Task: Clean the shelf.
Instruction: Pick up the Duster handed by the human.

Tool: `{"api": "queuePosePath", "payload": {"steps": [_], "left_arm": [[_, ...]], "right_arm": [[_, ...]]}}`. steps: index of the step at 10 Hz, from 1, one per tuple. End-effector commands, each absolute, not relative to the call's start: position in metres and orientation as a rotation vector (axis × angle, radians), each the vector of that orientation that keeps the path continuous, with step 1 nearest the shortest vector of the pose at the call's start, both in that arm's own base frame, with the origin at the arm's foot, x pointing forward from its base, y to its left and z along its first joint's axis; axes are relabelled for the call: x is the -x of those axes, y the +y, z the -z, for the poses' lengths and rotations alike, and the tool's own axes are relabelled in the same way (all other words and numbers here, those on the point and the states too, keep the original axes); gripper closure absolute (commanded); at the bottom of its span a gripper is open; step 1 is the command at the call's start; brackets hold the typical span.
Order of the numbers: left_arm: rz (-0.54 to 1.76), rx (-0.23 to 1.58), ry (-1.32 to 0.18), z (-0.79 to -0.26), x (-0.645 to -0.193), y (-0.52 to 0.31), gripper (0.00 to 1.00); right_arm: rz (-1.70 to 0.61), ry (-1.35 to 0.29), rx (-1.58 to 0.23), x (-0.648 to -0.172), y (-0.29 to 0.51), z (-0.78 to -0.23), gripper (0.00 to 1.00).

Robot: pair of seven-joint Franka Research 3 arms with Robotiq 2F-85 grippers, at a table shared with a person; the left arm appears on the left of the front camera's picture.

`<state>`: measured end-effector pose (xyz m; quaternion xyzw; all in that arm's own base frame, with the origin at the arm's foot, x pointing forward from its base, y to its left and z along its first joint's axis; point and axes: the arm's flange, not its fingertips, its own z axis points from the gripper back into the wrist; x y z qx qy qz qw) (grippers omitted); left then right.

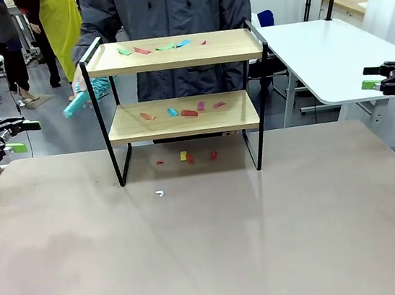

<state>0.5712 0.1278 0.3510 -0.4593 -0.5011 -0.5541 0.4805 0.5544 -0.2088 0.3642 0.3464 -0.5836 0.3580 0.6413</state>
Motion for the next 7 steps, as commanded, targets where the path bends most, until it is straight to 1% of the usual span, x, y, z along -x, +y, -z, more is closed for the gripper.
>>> {"api": "queuePosePath", "payload": {"steps": [1, 7], "left_arm": [[1.359, 1.121, -1.214, -0.351, -0.5709, 0.1275, 0.0], [1.359, 1.121, -1.214, -0.351, -0.5709, 0.1275, 0.0]], "right_arm": [[-0.805, -1.327, -0.785, -0.5552, -0.2059, -0.3711, 0.0], [-0.805, -1.327, -0.785, -0.5552, -0.2059, -0.3711, 0.0]]}}
